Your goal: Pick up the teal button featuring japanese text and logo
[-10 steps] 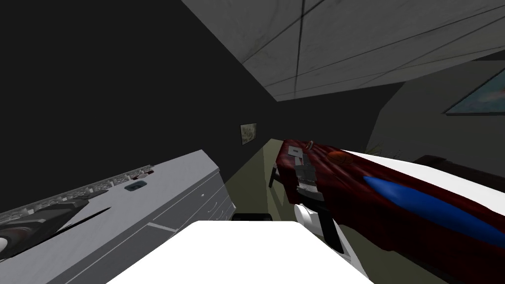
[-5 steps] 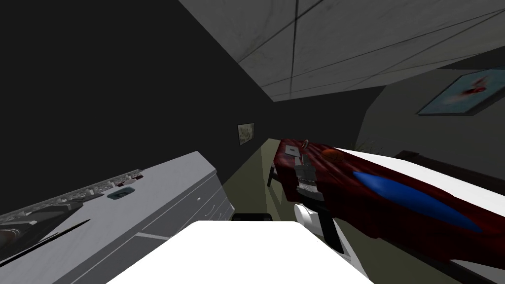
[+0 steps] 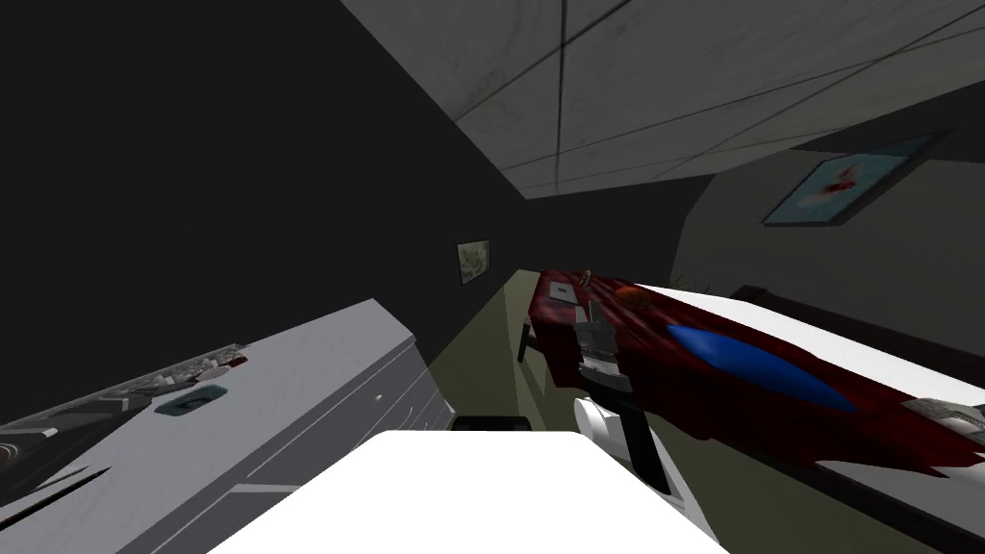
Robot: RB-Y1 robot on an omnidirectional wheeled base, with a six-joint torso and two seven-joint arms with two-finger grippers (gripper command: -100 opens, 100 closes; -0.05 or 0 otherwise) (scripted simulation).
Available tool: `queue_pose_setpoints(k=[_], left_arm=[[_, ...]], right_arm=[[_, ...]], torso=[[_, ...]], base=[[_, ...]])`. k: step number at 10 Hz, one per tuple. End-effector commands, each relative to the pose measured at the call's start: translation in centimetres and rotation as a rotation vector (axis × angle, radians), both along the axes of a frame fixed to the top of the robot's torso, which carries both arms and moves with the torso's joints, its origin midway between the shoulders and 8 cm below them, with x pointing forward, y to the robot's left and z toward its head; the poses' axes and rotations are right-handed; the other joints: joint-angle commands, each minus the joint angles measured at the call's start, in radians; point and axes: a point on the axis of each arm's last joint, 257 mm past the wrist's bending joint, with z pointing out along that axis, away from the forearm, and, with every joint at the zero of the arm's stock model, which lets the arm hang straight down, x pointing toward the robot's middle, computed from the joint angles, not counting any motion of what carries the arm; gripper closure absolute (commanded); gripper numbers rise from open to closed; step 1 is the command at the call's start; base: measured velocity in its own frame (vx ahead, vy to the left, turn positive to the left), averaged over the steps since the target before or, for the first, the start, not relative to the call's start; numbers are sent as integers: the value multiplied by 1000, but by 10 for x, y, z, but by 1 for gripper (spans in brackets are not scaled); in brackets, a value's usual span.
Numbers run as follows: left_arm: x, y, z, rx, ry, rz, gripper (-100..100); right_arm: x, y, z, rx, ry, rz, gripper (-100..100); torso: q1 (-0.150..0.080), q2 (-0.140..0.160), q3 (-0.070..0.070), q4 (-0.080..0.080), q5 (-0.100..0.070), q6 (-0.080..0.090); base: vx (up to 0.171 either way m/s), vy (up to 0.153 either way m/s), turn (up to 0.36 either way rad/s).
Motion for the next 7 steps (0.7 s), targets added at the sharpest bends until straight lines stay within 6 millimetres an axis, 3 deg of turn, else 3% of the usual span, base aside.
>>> queue_pose_setpoints(k=[1, 7], left_arm=[[0, 2, 3, -25, 45, -3, -100], [-10, -6, -5, -135, 160, 0, -100]], right_arm=[[0, 0, 0, 0, 0, 0, 0], [0, 0, 0, 0, 0, 0, 0]], torso=[[0, 0, 0, 0, 0, 0], [0, 1, 0, 0, 0, -1]], base=[[4, 21, -171], [0, 20, -68]])
